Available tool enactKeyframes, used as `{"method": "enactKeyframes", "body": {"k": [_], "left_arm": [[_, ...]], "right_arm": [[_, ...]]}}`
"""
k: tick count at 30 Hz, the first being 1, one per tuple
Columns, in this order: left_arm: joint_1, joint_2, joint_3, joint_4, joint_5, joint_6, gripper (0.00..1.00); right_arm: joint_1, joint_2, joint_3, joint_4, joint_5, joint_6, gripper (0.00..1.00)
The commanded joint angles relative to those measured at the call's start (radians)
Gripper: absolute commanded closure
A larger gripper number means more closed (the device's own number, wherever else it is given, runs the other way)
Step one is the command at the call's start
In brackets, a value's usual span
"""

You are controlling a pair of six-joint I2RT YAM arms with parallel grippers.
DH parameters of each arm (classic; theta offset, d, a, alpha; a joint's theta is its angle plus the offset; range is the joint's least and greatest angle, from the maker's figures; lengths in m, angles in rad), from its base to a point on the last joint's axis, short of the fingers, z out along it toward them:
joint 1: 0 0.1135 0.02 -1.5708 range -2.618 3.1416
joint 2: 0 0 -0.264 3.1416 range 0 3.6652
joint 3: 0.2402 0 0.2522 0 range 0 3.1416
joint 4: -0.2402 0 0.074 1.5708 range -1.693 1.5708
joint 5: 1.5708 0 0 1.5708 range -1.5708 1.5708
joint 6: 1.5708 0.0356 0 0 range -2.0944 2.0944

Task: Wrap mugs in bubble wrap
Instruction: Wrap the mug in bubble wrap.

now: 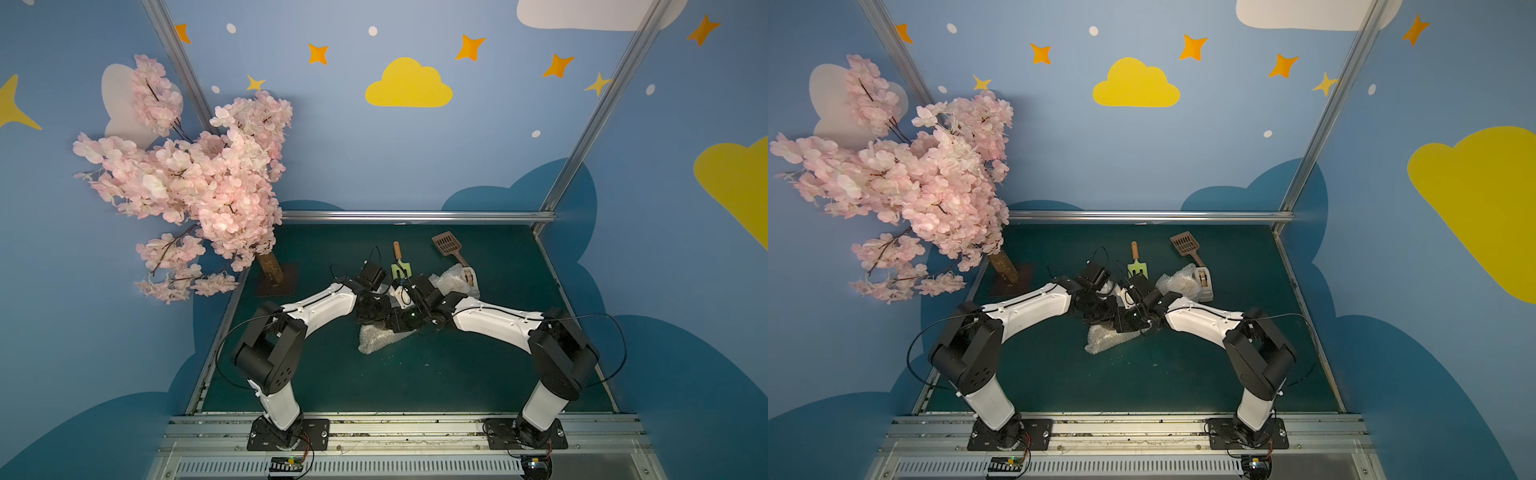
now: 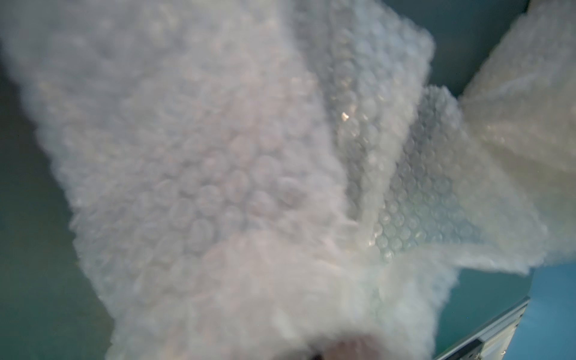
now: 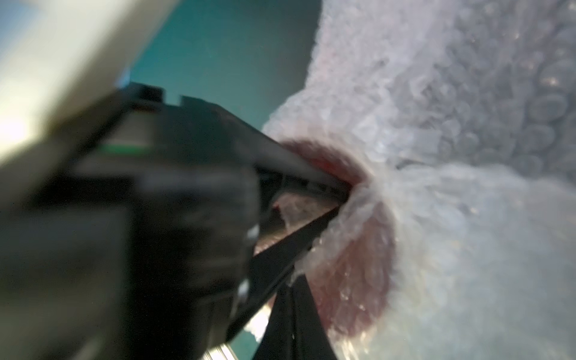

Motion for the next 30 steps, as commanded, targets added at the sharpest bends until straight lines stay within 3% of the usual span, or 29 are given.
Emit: {"method": "enactKeyframes", "body": {"k": [1, 12, 25, 30], "left_arm": [[-0.011, 0.039, 0.008, -0.074, 0.002, 0.036, 0.75], [0.017, -0.022, 0.041, -0.155, 0.030, 0.087, 0.57], [0.119, -0.110, 0.046, -0.276, 0.182, 0.176, 0.44], [0.152, -0.136, 0.017, -0.220, 0.274, 0.190, 0.35]], "right_arm": [[0.016, 0.077, 0.049, 0.013, 0.067, 0.004, 1.00], [0.022, 0.160, 0.123, -0.062, 0.076, 0.110, 1.00], [0.011, 0.179, 0.178, -0.134, 0.086, 0.156, 1.00], [0.004, 0.178, 0.166, -0.117, 0.085, 0.176, 1.00]]}}
